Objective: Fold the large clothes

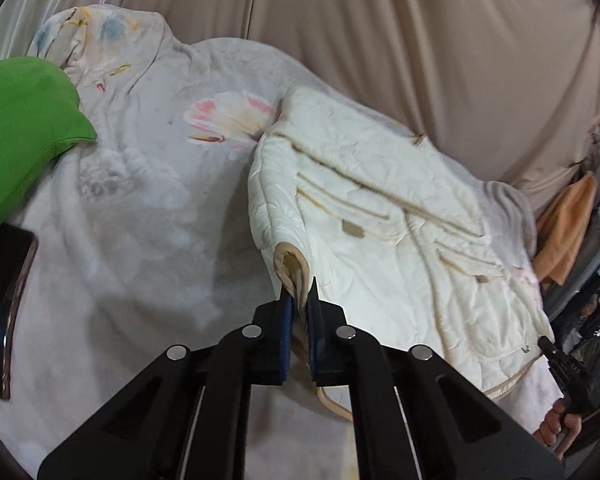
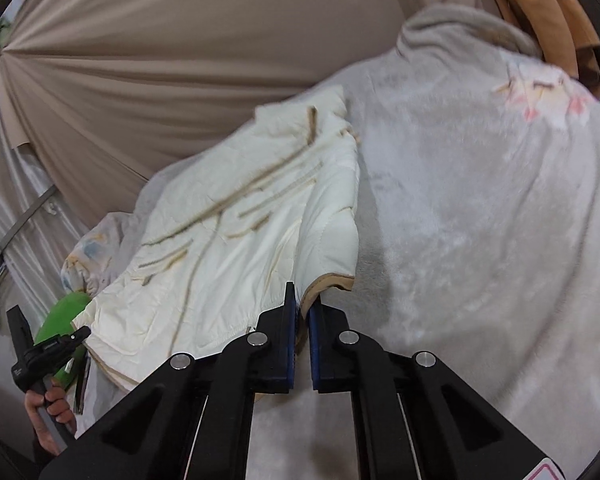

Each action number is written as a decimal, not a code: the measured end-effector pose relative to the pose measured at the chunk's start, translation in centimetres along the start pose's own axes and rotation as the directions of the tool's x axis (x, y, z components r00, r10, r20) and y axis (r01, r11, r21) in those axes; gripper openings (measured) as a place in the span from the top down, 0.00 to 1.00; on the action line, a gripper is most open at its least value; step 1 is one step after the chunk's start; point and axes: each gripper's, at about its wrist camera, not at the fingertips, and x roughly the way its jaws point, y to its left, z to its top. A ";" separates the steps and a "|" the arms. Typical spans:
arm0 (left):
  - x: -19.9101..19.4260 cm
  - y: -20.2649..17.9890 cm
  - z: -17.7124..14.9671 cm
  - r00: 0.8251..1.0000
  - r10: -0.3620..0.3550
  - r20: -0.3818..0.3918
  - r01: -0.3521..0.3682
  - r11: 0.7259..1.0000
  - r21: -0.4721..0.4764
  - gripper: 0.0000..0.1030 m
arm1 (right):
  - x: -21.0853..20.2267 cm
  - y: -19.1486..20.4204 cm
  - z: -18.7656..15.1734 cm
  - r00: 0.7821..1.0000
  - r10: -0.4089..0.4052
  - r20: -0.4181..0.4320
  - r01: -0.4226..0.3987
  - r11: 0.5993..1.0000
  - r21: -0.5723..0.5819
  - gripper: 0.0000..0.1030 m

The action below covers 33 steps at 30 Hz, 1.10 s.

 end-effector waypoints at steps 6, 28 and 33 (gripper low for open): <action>-11.0 -0.7 -3.4 0.981 -0.153 0.119 0.149 0.988 0.046 0.95 | -11.2 1.3 -3.2 0.985 0.090 0.146 -0.082 0.995 -0.064 0.95; 12.6 -6.8 10.4 0.974 0.225 0.030 -0.226 0.949 0.221 0.94 | 10.0 -0.8 12.4 0.995 -0.082 0.065 0.082 0.997 -0.002 0.95; 17.4 -4.9 8.7 0.959 0.281 -0.027 -0.265 0.929 0.257 0.92 | 15.7 -2.9 11.2 0.990 -0.133 -0.041 0.133 0.991 -0.006 0.95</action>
